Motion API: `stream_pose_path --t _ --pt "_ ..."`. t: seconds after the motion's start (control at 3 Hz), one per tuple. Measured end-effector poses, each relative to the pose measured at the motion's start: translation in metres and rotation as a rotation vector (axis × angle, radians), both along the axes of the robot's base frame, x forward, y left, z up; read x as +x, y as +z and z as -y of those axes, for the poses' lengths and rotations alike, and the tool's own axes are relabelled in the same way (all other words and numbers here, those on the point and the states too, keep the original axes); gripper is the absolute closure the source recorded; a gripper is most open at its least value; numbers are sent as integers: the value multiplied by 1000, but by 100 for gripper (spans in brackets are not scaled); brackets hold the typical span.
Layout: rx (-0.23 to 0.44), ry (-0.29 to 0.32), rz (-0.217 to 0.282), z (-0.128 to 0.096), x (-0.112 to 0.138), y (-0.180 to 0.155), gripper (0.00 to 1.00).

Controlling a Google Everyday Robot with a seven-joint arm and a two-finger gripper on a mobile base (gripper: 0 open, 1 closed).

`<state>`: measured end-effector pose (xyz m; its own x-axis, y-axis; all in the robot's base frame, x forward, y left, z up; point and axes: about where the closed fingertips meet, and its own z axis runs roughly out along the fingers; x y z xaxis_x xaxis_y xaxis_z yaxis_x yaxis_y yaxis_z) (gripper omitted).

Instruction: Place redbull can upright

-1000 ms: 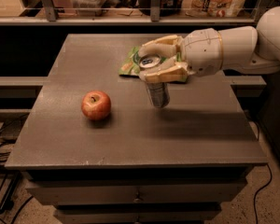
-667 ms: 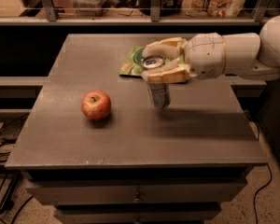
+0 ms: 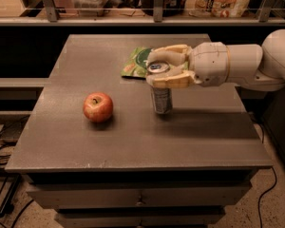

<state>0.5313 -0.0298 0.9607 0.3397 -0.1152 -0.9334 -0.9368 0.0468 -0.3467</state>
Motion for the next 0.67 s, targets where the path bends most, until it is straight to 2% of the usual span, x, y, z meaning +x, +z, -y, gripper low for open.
stream_pose_path --t 0.67 --pt "15 30 31 3 -3 -10 35"
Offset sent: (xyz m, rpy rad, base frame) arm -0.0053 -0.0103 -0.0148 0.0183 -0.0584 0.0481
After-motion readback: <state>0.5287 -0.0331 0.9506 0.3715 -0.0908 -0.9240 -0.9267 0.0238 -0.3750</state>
